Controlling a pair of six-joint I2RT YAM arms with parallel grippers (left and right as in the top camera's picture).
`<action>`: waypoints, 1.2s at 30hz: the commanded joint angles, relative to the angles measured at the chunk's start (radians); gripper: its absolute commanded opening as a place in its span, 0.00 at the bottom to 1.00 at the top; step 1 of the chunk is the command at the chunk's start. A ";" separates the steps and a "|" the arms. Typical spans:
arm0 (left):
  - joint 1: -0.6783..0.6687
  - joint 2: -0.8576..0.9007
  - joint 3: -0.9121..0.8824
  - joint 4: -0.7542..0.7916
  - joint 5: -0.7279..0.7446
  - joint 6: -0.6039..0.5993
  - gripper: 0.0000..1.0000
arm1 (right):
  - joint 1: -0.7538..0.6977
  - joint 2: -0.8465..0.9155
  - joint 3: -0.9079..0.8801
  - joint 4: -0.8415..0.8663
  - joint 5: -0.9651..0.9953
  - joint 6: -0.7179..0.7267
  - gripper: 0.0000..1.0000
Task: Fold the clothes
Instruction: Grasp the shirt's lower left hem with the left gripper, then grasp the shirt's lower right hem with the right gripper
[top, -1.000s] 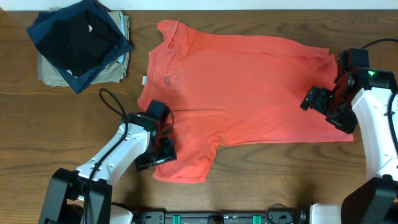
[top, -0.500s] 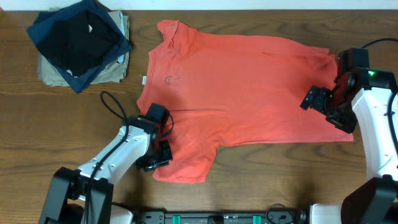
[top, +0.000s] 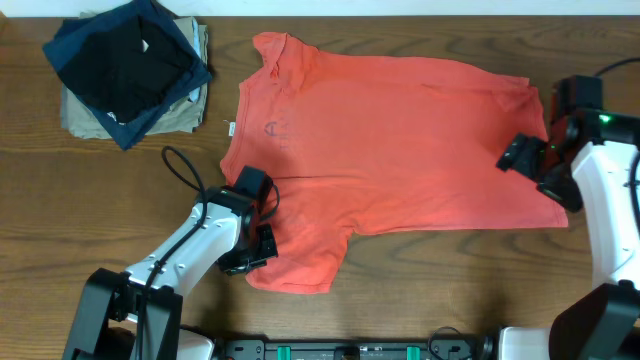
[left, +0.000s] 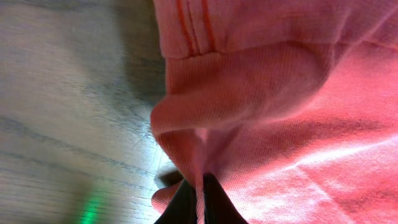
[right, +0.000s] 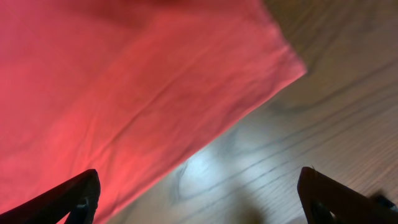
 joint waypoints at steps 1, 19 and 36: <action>0.003 0.006 -0.007 0.000 -0.028 0.015 0.06 | -0.070 -0.008 -0.013 0.024 0.050 0.042 0.99; 0.003 0.006 -0.007 0.012 -0.028 0.018 0.07 | -0.296 0.235 -0.105 0.165 0.019 0.104 0.93; 0.003 0.006 -0.007 0.027 -0.028 0.018 0.07 | -0.348 0.304 -0.195 0.294 0.014 0.120 0.78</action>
